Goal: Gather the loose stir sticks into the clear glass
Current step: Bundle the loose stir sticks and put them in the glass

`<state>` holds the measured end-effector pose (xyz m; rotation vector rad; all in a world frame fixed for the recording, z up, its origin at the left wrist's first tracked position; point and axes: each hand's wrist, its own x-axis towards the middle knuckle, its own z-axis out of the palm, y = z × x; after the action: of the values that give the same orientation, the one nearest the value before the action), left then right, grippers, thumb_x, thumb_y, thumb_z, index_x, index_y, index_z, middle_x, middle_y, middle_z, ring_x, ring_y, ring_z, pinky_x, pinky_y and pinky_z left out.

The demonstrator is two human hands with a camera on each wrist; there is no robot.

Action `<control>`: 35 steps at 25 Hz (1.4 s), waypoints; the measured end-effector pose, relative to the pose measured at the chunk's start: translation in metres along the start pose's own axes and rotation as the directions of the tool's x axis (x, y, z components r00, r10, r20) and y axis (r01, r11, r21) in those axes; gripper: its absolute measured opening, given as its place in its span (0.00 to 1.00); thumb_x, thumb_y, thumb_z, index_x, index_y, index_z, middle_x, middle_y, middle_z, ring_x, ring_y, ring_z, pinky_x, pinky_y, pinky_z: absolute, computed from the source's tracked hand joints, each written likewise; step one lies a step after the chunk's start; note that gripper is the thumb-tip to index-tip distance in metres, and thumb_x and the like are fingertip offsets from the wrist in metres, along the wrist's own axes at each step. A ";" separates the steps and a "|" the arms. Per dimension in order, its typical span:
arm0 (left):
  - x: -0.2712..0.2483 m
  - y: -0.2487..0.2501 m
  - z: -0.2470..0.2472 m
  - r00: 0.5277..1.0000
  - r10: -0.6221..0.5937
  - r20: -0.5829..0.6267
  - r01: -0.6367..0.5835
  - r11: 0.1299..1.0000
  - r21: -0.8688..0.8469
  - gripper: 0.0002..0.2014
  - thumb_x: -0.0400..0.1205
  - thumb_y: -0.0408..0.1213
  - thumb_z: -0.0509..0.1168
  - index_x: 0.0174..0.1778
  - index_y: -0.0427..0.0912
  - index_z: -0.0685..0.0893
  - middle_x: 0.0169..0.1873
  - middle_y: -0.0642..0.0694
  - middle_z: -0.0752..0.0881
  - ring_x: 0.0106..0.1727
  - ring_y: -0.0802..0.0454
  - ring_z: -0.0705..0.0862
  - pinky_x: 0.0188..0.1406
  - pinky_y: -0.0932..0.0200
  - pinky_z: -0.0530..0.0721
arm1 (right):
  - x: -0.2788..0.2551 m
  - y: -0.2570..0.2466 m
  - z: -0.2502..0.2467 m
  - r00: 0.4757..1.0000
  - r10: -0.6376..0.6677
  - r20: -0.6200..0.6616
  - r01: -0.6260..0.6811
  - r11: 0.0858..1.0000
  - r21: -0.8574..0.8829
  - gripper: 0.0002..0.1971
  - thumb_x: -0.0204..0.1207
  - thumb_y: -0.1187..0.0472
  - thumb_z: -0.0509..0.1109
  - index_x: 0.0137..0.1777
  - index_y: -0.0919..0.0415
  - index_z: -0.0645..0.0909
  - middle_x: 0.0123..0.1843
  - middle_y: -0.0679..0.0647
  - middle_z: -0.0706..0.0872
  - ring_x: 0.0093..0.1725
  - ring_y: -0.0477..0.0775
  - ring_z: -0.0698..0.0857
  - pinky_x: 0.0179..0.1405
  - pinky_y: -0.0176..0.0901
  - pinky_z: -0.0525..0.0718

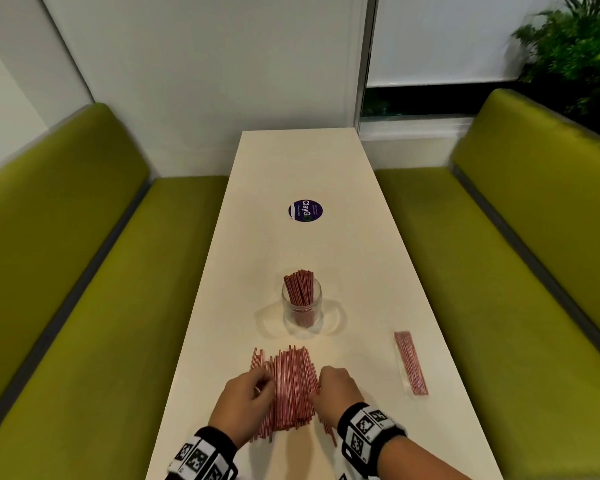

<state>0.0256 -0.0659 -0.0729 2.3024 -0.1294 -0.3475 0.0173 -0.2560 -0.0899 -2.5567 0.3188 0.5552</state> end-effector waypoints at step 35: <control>-0.011 -0.010 -0.009 1.000 0.005 -0.007 -0.006 0.999 -0.038 0.08 0.85 0.41 0.63 0.43 0.49 0.87 0.38 0.53 0.88 0.40 0.57 0.85 0.45 0.57 0.86 | 0.030 -0.035 0.016 0.982 0.183 0.052 -0.174 0.973 -0.152 0.17 0.81 0.68 0.61 0.69 0.65 0.78 0.69 0.60 0.82 0.67 0.60 0.83 0.65 0.49 0.81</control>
<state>0.0176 -0.0504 -0.0721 2.2651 -0.1247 -0.3367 0.0497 -0.2218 -0.1011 -2.6599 0.5055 0.7533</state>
